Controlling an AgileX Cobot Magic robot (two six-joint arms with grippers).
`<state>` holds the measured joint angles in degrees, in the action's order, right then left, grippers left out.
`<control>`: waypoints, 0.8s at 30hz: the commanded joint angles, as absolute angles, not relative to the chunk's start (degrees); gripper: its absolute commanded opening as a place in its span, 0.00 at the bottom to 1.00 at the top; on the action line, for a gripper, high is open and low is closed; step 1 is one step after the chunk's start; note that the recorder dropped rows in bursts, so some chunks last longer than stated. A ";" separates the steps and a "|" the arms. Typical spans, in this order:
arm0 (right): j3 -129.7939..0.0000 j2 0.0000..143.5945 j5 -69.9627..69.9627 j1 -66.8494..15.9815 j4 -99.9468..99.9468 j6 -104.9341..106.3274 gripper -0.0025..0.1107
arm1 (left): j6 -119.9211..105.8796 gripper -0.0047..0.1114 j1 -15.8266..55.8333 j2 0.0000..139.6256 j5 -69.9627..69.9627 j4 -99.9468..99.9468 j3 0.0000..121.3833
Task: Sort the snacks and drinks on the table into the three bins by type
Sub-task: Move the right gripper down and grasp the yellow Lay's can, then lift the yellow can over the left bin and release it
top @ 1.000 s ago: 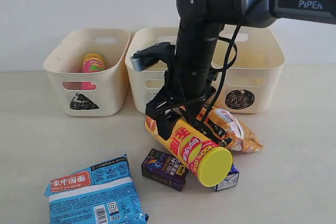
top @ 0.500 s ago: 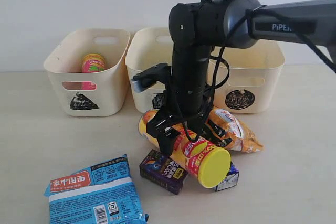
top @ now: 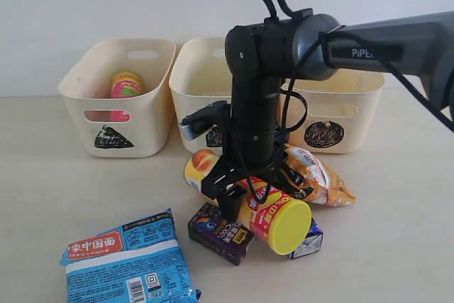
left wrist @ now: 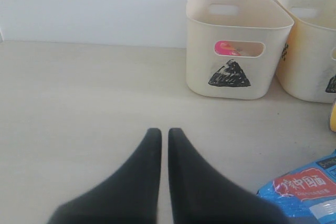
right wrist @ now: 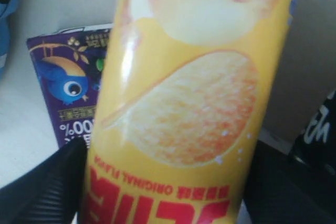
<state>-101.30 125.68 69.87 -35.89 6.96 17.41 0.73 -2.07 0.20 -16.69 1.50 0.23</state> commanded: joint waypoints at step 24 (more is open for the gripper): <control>-101.34 113.16 69.96 -36.00 15.12 23.60 0.02 | 0.57 0.07 -2.12 0.00 -16.77 2.11 0.00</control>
